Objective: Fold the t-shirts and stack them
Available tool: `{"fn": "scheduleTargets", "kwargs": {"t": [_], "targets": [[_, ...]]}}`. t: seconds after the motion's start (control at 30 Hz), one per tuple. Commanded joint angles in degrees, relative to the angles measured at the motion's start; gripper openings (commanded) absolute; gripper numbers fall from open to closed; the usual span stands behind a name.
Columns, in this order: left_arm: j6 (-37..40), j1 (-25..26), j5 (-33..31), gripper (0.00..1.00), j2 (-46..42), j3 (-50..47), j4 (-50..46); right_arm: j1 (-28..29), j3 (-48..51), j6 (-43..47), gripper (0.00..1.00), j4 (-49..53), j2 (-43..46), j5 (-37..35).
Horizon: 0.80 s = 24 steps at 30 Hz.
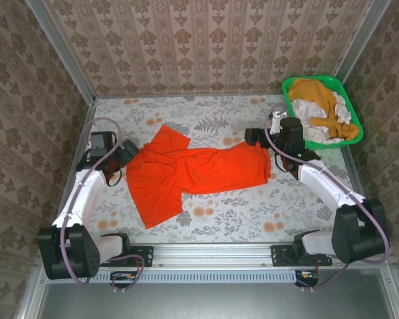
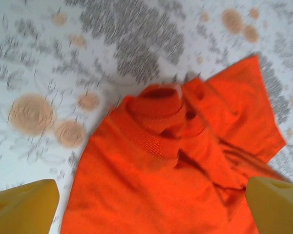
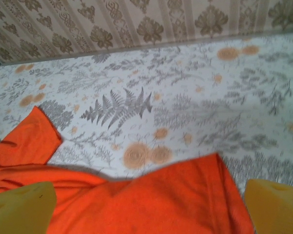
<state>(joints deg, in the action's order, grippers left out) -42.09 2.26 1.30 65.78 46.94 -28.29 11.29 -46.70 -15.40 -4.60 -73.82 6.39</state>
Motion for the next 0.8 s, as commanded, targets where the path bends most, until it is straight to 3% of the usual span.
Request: {"fn": "scheduleTargets", "kwargs": {"t": [0.0, 0.23, 0.5, 0.77], "targets": [[-5.0, 4.7, -3.6, 0.95, -3.8, -4.4, -5.5, 1.6, 4.1, -7.7, 0.99, 4.3, 3.3, -1.2], [-15.8, 14.7, -10.2, 0.71, -4.2, -9.5, -14.7, 5.5, 6.9, -12.6, 0.94, 9.9, 3.1, -2.6], [-16.8, 14.8, -11.2, 0.51, -0.8, -12.1, -14.7, 6.7, 6.8, -13.4, 0.92, 7.8, 0.9, -2.4], [-13.8, 13.0, -9.9, 0.47, 6.1, -11.5, -8.7, 6.7, 6.4, -13.4, 0.92, 7.1, -0.3, -1.3]]}}
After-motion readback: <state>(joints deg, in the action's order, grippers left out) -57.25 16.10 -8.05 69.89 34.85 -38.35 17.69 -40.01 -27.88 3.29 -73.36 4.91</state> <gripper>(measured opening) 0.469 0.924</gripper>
